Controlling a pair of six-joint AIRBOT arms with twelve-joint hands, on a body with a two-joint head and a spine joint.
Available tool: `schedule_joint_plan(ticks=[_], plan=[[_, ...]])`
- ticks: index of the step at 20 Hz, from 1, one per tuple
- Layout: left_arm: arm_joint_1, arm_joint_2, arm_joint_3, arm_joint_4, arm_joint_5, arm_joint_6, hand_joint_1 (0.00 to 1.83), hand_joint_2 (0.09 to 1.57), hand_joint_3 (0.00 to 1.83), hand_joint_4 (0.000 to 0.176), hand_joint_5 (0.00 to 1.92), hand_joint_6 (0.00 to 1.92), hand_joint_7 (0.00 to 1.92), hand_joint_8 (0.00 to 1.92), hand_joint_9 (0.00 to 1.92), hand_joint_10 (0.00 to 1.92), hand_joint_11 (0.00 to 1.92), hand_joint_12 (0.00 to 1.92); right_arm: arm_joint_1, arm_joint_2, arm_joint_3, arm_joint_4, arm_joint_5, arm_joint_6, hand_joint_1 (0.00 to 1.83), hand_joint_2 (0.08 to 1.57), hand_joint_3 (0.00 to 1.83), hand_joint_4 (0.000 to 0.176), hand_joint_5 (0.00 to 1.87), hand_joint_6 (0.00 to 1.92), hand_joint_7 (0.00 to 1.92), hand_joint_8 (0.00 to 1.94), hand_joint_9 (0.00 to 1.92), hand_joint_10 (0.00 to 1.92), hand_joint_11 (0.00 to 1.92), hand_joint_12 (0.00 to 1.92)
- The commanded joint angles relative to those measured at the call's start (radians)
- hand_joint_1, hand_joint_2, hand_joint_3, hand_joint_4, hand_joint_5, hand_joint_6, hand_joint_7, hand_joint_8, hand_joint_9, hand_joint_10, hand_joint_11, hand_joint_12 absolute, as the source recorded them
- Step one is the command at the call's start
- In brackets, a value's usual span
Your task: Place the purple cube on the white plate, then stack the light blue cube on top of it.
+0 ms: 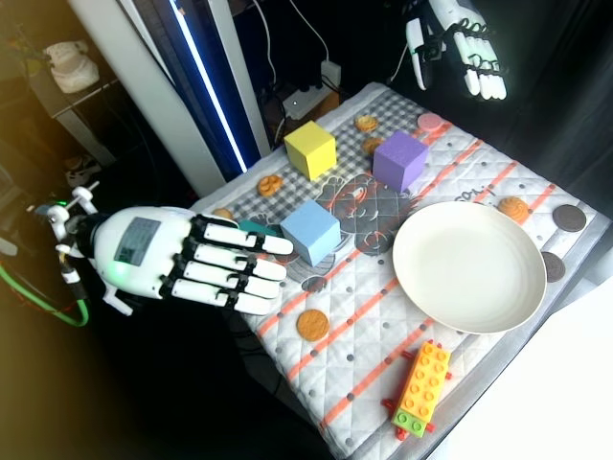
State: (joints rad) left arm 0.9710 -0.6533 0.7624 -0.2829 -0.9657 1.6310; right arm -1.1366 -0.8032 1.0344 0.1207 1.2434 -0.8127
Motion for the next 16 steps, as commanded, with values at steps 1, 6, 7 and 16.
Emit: schedule_joint_plan(ticks=[1, 6, 7, 16], plan=[[-0.017, -0.001, 0.005, 0.009, -0.105, -0.002, 0.16, 1.19, 0.0, 0.176, 0.23, 0.0, 0.22, 0.0, 0.27, 0.01, 0.0, 0.84, 0.013, 0.007, 0.001, 0.021, 0.118, 0.001, 0.26, 1.36, 0.0, 0.1, 0.47, 0.0, 0.28, 0.0, 0.2, 0.01, 0.0, 0.52], [-0.095, -0.067, 0.066, 0.013, 0.017, -0.002, 0.5, 0.98, 0.0, 0.176, 0.13, 0.0, 0.03, 0.0, 0.12, 0.0, 0.0, 0.6, 0.013, 0.007, 0.001, 0.021, 0.118, 0.001, 0.07, 1.23, 0.0, 0.176, 0.06, 0.0, 0.0, 0.0, 0.0, 0.0, 0.0, 0.01], [-0.113, -0.078, 0.076, 0.021, 0.038, -0.002, 0.55, 0.94, 0.0, 0.176, 0.1, 0.01, 0.01, 0.0, 0.06, 0.01, 0.0, 0.32, 0.013, 0.007, 0.001, 0.021, 0.118, 0.001, 0.06, 1.23, 0.0, 0.176, 0.03, 0.0, 0.0, 0.0, 0.0, 0.0, 0.0, 0.0], [-0.289, -0.197, 0.159, 0.092, 0.26, 0.105, 0.77, 0.77, 0.0, 0.176, 0.1, 0.01, 0.0, 0.0, 0.02, 0.01, 0.06, 0.03, 0.01, 0.004, 0.001, 0.021, 0.118, 0.001, 0.14, 1.23, 0.0, 0.176, 0.0, 0.0, 0.0, 0.0, 0.0, 0.0, 0.0, 0.0]])
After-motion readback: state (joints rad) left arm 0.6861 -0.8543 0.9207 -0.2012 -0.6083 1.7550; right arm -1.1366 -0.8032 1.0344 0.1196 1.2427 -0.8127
